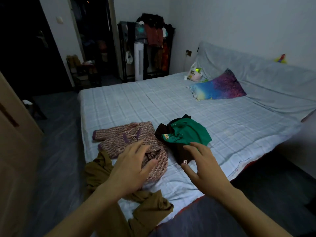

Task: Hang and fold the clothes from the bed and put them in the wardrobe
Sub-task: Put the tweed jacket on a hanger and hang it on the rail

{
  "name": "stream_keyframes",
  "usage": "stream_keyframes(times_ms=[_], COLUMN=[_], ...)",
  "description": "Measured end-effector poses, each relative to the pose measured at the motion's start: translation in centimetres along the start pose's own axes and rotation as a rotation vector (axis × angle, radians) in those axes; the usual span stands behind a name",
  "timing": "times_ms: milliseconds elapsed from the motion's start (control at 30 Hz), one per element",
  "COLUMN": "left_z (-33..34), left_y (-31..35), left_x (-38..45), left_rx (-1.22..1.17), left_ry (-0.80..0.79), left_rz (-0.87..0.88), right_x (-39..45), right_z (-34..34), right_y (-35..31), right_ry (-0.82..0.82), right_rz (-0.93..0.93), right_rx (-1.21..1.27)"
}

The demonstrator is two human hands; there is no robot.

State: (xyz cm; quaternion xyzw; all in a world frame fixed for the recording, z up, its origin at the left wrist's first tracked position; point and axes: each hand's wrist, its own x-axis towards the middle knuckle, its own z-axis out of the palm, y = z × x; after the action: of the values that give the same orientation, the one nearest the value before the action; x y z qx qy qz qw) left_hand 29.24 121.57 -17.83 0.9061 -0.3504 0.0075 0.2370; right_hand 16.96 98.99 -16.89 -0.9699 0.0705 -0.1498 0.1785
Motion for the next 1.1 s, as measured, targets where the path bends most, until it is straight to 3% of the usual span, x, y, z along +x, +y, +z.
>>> stream_keyframes(times_ms=[333,767,1100], left_z=[3.3,8.8,9.6], left_y=[-2.1,3.9,1.7], left_x=[6.6,16.7,19.2], left_rx=[0.008,0.101,0.080], left_ry=[-0.058,0.003,0.090], left_rz=[-0.138,-0.409,-0.524], right_x=[8.1,19.5,26.1], right_z=[2.5,2.1,5.2], right_y=[6.7,22.7,22.5], right_ry=[-0.084,-0.226,-0.342], right_rz=[0.010,-0.138,-0.294], right_rx=[0.081,0.175,0.212])
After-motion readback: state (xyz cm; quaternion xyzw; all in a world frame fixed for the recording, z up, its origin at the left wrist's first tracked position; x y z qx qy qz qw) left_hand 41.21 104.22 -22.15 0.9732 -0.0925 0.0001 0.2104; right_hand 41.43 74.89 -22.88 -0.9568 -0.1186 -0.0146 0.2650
